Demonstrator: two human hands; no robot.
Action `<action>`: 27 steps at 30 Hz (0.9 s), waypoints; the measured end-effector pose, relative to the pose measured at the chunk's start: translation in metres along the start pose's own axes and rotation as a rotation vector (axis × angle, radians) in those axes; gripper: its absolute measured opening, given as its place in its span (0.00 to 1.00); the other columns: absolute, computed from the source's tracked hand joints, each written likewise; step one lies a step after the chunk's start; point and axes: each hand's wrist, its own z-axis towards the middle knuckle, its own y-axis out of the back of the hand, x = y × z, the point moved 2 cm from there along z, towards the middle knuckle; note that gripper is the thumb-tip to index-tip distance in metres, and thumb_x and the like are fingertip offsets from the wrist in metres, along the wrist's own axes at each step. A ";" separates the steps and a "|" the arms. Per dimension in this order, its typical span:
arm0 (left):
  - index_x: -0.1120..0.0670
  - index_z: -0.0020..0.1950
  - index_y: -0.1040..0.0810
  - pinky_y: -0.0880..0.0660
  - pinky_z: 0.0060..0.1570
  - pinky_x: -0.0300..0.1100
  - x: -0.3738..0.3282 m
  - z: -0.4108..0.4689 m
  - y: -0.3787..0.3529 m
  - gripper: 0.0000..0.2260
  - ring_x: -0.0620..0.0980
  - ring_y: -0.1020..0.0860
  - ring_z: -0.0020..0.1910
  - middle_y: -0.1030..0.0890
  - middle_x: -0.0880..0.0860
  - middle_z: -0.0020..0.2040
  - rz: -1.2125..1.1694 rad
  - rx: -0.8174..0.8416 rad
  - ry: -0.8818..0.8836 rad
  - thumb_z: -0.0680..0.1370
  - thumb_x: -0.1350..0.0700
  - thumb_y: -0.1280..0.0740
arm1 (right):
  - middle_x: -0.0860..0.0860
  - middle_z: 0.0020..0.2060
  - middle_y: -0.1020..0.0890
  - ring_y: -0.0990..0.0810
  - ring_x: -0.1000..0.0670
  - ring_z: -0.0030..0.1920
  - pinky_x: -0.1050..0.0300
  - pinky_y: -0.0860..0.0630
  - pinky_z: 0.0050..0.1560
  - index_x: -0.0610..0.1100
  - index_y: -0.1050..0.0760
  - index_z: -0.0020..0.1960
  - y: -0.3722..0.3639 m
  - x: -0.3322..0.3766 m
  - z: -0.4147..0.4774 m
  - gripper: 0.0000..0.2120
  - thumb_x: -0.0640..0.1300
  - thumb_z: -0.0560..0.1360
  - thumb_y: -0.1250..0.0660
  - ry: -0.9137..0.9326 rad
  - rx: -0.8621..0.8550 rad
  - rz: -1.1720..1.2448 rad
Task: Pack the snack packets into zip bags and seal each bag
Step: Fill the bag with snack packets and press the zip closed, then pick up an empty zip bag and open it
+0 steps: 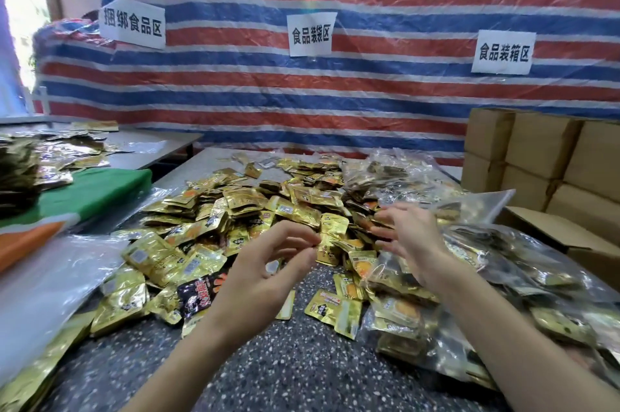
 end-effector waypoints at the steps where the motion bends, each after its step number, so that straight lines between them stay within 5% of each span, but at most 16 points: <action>1: 0.47 0.54 0.19 0.23 0.59 0.48 0.005 -0.006 0.007 0.07 0.45 0.20 0.57 0.17 0.44 0.53 0.022 -0.012 0.022 0.77 0.50 0.32 | 0.45 0.53 0.17 0.15 0.46 0.50 0.53 0.18 0.45 0.43 0.22 0.53 -0.012 -0.003 -0.009 0.05 0.37 0.80 0.36 0.036 0.083 -0.075; 4: 0.47 0.54 0.19 0.21 0.56 0.44 0.020 -0.021 0.030 0.06 0.43 0.20 0.56 0.17 0.42 0.53 0.094 -0.061 0.071 0.78 0.52 0.31 | 0.46 0.50 0.16 0.15 0.51 0.43 0.57 0.18 0.41 0.45 0.22 0.52 -0.046 -0.014 -0.033 0.03 0.39 0.80 0.32 0.130 0.329 -0.260; 9: 0.43 0.56 0.21 0.25 0.53 0.31 0.039 -0.041 0.080 0.11 0.37 0.22 0.56 0.19 0.38 0.54 0.328 -0.141 0.118 0.77 0.56 0.29 | 0.48 0.49 0.17 0.16 0.51 0.46 0.64 0.23 0.39 0.46 0.23 0.53 -0.092 -0.032 -0.050 0.04 0.40 0.79 0.31 0.211 0.517 -0.373; 14: 0.43 0.57 0.22 0.25 0.55 0.44 0.061 -0.056 0.136 0.12 0.42 0.22 0.55 0.21 0.41 0.58 0.600 -0.267 0.258 0.76 0.55 0.27 | 0.52 0.53 0.19 0.20 0.53 0.52 0.58 0.22 0.50 0.48 0.25 0.60 -0.132 -0.062 -0.053 0.11 0.44 0.78 0.30 0.223 0.609 -0.502; 19: 0.48 0.65 0.22 0.28 0.56 0.50 0.093 -0.079 0.195 0.17 0.56 0.24 0.63 0.22 0.52 0.66 1.020 -0.430 0.747 0.79 0.45 0.33 | 0.53 0.57 0.23 0.22 0.55 0.56 0.56 0.23 0.59 0.51 0.29 0.64 -0.158 -0.087 -0.060 0.15 0.46 0.78 0.31 0.224 0.659 -0.595; 22: 0.52 0.55 0.18 0.31 0.54 0.51 0.110 -0.097 0.214 0.12 0.59 0.23 0.58 0.18 0.55 0.58 1.160 -0.450 0.911 0.78 0.47 0.35 | 0.53 0.60 0.24 0.24 0.53 0.60 0.55 0.26 0.62 0.51 0.29 0.66 -0.164 -0.101 -0.066 0.18 0.47 0.78 0.32 0.239 0.623 -0.651; 27: 0.53 0.38 0.17 0.35 0.46 0.48 0.116 -0.102 0.219 0.12 0.58 0.22 0.47 0.18 0.54 0.41 1.173 -0.518 0.907 0.77 0.51 0.35 | 0.56 0.59 0.24 0.25 0.58 0.59 0.56 0.26 0.65 0.50 0.27 0.64 -0.159 -0.121 -0.082 0.15 0.47 0.79 0.31 0.339 0.491 -0.566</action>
